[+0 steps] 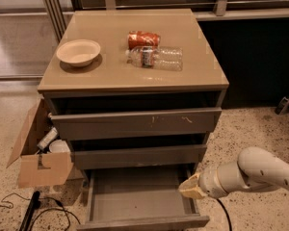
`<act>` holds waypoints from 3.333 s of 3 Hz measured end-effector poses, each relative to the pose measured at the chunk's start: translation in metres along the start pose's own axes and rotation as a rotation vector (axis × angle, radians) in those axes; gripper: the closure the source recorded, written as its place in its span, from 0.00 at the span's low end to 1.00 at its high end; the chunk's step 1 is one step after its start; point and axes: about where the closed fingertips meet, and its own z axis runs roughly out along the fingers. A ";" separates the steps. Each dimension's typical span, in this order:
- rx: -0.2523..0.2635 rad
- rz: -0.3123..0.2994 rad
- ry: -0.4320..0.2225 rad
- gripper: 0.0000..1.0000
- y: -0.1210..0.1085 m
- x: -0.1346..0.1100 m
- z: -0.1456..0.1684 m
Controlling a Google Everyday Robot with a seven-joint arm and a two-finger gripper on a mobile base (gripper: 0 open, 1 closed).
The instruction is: Close bottom drawer
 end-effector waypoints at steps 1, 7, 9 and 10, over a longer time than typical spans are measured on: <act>-0.042 0.036 -0.011 1.00 0.009 0.008 0.019; 0.174 0.009 0.260 1.00 -0.008 0.108 0.113; 0.146 0.078 0.257 1.00 -0.052 0.170 0.127; 0.108 0.114 0.218 1.00 -0.078 0.198 0.140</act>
Offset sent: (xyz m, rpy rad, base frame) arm -0.0478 0.0102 -0.1039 -0.1608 0.1135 -0.1533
